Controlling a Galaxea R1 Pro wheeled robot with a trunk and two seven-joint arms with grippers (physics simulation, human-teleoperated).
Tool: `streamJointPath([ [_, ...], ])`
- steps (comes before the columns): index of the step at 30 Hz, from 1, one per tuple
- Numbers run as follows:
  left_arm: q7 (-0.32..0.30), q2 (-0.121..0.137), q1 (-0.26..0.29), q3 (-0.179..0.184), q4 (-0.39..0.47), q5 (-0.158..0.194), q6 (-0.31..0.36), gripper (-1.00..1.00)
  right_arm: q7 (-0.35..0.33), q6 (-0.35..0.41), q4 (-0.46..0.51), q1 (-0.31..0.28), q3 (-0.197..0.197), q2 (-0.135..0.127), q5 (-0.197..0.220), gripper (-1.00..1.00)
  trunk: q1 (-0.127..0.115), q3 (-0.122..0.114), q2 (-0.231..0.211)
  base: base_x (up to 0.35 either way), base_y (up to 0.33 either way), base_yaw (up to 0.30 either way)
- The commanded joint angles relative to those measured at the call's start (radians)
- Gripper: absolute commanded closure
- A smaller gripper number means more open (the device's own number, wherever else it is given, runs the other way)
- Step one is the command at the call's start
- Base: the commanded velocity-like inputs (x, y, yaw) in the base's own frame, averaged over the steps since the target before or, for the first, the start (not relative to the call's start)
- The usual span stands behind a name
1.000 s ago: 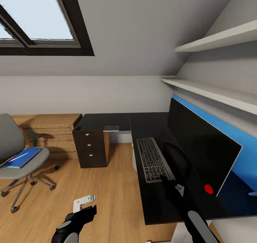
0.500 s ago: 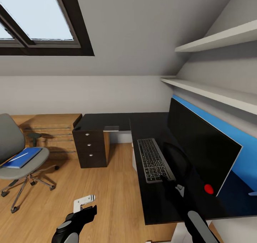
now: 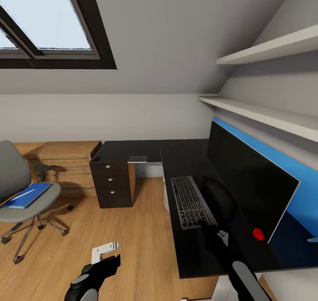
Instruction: In the bedroom, organize the workspace by keeping the computer under the desk, ensuring the monitor is on the desk, placing the keyboard on the desk next to the monitor, placing the mouse on the desk next to the keyboard, moving the folder from the swivel chair onto the desk next to the mouse, stacking the notebook on top of the folder with the pen on top of the notebook, and positioning the swivel chair next to the desk.
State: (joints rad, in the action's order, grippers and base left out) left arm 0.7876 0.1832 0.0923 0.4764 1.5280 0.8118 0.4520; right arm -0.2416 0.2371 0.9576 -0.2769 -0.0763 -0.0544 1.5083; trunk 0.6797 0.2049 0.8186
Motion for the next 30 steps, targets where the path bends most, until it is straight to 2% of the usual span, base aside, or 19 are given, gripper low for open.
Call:
streamJointPath([
  [1, 0.008, 0.001, 0.001, 0.002, 0.001, 0.006, 0.002, -1.0, -0.004, 0.002, 0.0, -0.001, -0.002, -0.001, 0.012, 1.0, 0.0, 0.001, 0.001, 0.0, 0.0, 0.0],
  [9, 0.005, 0.002, 0.001, 0.002, 0.001, 0.009, 0.002, -1.0, -0.002, 0.002, 0.0, -0.001, -0.001, -0.001, 0.012, 1.0, 0.0, 0.001, 0.001, 0.0, -0.041, 0.0],
  [14, 0.004, 0.002, 0.001, 0.002, 0.001, 0.008, 0.003, -1.0, -0.001, 0.002, 0.0, -0.001, 0.043, 0.0, 0.012, 1.0, 0.0, 0.001, 0.001, 0.0, -0.019, 0.0],
  [30, 0.004, 0.002, 0.001, 0.002, 0.001, 0.01, 0.002, -1.0, -0.001, 0.003, 0.0, -0.001, 0.051, 0.001, 0.012, 1.0, 0.0, 0.001, 0.001, 0.047, -0.021, 0.0],
])
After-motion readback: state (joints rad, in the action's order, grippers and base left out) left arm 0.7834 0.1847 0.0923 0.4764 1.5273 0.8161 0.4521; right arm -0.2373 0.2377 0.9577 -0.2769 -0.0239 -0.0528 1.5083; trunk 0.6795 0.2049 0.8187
